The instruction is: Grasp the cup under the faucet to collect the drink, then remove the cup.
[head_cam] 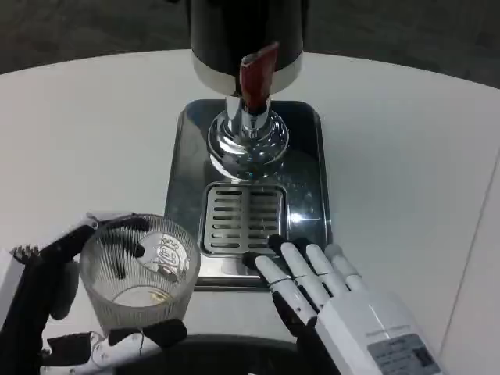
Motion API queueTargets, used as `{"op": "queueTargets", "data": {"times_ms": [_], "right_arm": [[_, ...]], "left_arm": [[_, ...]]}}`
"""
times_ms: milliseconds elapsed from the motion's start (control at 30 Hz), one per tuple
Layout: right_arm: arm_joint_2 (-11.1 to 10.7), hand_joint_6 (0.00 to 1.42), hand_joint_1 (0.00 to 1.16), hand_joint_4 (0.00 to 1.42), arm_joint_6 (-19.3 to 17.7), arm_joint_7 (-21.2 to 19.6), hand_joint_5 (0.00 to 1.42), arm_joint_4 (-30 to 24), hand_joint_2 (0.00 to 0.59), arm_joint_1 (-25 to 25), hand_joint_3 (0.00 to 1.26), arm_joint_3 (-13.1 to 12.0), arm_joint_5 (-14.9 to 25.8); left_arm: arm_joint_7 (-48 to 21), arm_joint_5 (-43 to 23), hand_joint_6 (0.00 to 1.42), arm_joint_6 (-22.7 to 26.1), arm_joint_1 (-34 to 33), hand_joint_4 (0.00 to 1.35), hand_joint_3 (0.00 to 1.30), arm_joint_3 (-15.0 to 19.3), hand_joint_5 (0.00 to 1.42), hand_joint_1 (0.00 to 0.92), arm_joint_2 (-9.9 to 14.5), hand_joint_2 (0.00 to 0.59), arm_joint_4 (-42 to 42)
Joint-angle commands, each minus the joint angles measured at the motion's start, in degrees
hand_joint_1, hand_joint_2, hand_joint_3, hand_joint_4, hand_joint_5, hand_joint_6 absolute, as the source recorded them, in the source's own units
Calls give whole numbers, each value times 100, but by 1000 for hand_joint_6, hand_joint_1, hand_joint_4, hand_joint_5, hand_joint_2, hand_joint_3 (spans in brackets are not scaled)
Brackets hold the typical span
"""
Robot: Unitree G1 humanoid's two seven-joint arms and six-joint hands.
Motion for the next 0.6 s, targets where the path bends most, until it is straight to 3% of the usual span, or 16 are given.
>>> {"op": "queueTargets", "data": {"times_ms": [33,333,600], "right_arm": [[218,0,415,0,4,-126,0,-95,534,198,105,124,25],[255,0,418,0,-7,-212,0,-187,538,357,107,45,9],[231,0,420,0,-47,-276,0,-316,539,549,113,-42,29]], "left_arm": [[315,281,1390,174,-446,1038,942,-38,1262,533,-119,198,140],[905,952,1390,315,-1229,1038,942,-265,1262,533,-48,198,917],[1816,1575,1405,459,-2207,1038,937,-737,1262,531,34,196,2242]]}}
